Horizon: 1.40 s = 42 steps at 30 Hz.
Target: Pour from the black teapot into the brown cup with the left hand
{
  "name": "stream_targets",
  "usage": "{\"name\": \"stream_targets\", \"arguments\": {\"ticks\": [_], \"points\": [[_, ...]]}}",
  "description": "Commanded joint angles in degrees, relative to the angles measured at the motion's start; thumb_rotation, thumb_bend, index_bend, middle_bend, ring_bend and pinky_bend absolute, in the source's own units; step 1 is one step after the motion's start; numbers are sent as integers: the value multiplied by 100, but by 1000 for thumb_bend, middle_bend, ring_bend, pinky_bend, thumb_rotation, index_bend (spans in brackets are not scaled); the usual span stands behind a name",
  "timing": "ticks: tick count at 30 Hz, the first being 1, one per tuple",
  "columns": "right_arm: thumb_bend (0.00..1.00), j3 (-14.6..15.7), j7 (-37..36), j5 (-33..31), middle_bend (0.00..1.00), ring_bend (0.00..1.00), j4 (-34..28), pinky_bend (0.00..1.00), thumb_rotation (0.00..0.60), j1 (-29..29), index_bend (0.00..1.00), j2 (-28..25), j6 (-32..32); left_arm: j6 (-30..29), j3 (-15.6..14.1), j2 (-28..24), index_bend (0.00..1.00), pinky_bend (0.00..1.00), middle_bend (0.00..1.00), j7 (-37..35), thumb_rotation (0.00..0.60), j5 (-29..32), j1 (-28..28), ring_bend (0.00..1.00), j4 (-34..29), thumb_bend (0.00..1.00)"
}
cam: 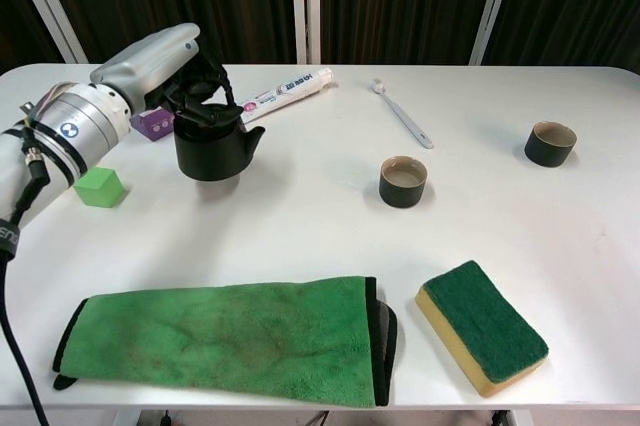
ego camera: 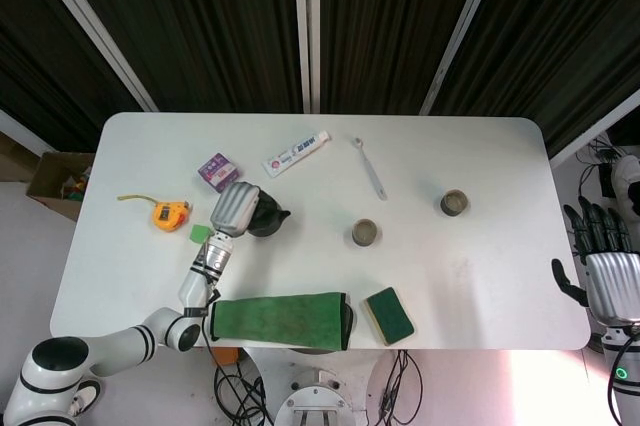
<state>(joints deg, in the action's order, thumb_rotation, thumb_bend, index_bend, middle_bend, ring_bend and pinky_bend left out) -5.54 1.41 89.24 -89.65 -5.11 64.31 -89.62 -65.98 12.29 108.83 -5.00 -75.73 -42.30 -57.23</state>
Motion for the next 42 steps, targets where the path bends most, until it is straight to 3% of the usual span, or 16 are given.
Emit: {"name": "stream_targets", "arguments": {"ticks": [1,10,18,25,32,42], "points": [[366,9,13,7,0,0,-2,0,600,-1,0,9,6,5,-94,207,1000,657,1000,-262,599,-114,38,1000,420,383],[365,32,54,0,0,0,22,0,600,-22,0,60,68,14,-97,428,1000,657,1000,-685,581,-221,55,1000,994,349],[365,47,90,-7,0,0,29,0,600,-22,0,90,85,39,-111,512,1000,656,1000,-859,485,-290,70,1000,1213,159],[365,49,82,-12,0,0,43,0,600,-22,0,95,90,50,-100,555,1000,656,1000,-906,476,-328,62,1000,1296,137],[366,57,58,-27,0,0,90,0,600,-25,0,116,113,15,-115,601,1000,656,1000,-938,428,-390,65,1000,1377,47],[362,52,60,-32,0,0,85,0,600,-40,0,112,133,90,-159,642,1000,635,1000,-848,208,-442,44,992,1543,39]]}}
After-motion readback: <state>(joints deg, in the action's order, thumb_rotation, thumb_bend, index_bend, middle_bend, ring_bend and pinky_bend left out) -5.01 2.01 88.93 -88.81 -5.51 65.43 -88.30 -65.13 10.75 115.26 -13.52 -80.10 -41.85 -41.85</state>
